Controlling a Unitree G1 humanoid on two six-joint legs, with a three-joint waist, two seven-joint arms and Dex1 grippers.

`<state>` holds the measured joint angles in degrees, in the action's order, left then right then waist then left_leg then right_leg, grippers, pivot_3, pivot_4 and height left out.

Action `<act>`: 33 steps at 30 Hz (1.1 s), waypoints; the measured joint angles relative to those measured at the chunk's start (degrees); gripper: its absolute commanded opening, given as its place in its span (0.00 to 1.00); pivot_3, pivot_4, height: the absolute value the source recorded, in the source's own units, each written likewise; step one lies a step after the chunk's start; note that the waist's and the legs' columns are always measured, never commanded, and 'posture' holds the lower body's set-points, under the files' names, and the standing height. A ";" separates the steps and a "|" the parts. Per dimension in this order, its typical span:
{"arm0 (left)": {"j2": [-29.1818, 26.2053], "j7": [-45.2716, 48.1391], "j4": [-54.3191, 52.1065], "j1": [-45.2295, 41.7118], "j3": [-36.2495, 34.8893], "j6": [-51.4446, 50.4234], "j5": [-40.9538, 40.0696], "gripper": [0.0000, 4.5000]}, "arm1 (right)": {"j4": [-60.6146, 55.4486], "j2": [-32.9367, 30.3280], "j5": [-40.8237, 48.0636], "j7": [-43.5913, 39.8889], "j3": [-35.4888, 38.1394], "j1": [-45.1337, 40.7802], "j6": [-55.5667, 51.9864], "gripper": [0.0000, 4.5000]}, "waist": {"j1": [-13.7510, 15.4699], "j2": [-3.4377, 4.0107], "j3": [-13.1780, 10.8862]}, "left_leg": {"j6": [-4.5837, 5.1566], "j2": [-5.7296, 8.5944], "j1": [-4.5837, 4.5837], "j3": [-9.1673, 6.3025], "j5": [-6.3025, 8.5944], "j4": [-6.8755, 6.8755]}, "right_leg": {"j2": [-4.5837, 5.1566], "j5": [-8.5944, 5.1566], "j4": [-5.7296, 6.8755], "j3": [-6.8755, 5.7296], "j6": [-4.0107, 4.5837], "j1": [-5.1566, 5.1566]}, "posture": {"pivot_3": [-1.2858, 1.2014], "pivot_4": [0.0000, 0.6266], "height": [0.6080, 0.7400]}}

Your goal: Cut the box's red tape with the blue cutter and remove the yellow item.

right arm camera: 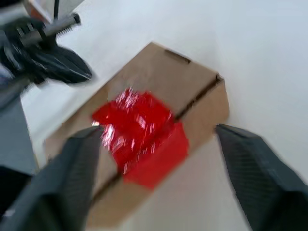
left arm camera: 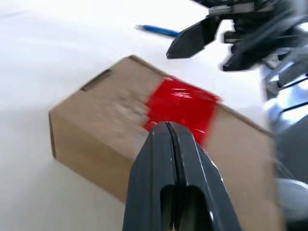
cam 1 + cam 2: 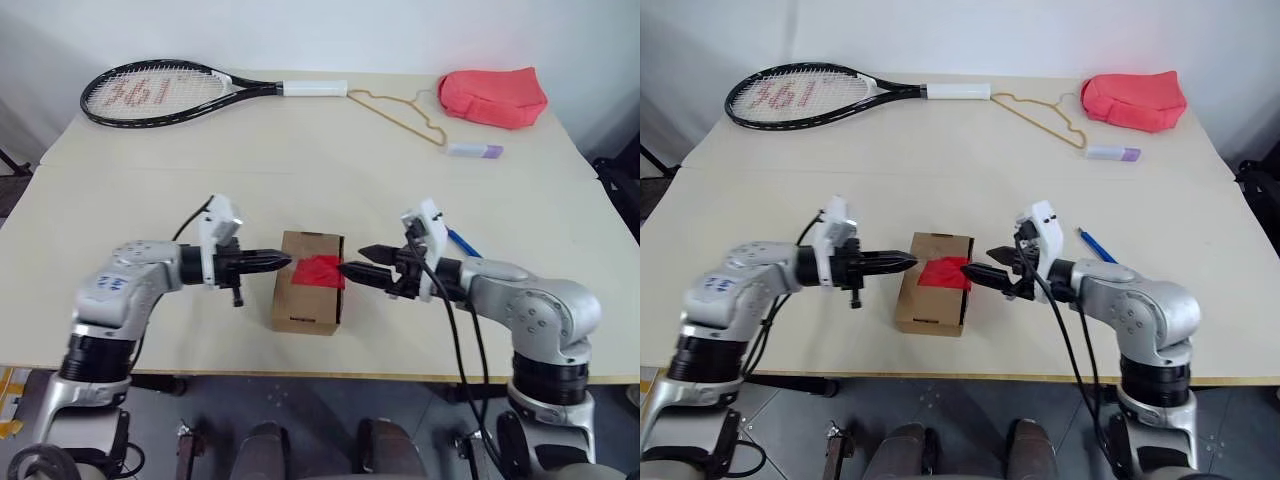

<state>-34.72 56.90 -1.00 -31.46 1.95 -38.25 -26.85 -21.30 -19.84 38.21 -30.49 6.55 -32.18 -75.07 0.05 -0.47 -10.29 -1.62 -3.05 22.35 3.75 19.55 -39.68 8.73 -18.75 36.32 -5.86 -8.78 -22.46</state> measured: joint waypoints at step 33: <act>0.28 -3.37 -0.99 0.77 3.49 4.75 4.14 0.00 | 4.45 -9.90 -14.03 0.92 -14.19 2.60 9.21 0.92 | -0.26 -0.22 0.57 | -0.01 -0.05 -0.25 0.13 0.00 0.00 | -0.01 0.00 0.09 0.11 0.01 0.12 | 0.52 0.24 1.00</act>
<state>-34.44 53.54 -2.00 -30.69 5.44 -33.50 -22.70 -16.85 -29.73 24.19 -29.57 -7.64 -29.58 -65.86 -0.21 -0.69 -9.72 -1.63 -3.11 22.10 3.88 19.55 -39.68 8.72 -18.75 36.41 -5.75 -8.77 -22.33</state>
